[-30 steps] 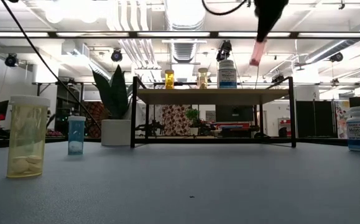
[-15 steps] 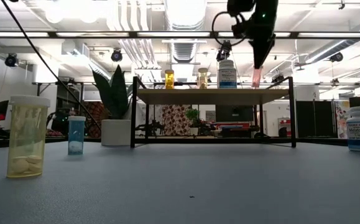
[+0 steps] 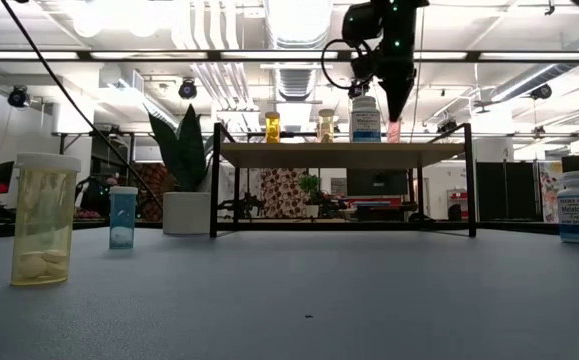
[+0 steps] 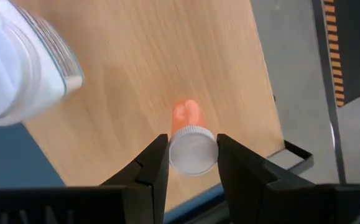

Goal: Pick and place medicine bottles onto shelf by color
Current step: Put the pink medicine bottle on the shelf

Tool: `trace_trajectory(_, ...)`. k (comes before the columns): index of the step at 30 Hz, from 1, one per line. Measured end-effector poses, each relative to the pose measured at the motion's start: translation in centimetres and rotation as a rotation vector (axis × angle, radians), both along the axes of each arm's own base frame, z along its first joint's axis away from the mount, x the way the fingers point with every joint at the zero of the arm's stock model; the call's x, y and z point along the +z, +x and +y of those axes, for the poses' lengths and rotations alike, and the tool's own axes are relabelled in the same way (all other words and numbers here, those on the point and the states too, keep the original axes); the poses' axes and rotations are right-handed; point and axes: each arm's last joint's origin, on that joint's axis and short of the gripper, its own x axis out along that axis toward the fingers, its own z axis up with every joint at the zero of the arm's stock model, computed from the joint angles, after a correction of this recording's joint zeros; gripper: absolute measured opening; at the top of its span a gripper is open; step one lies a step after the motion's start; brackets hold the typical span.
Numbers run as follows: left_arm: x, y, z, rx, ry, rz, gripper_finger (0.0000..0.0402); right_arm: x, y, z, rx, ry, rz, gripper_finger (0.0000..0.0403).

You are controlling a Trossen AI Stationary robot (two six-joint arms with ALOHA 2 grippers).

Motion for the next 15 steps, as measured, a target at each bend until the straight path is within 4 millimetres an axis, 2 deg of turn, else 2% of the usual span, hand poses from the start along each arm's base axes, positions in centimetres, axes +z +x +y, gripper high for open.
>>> trace_trajectory(5,0.0,0.0,0.0,0.000,0.000,0.001,0.0000,0.6,0.4,-0.9,-0.021,0.008,-0.040,0.0110)
trace_trajectory(15,-0.1,0.0,0.0,-0.001,-0.008,0.001,0.0000,0.9,-0.7,-1.6,-0.095,0.022,-0.034,0.0110)
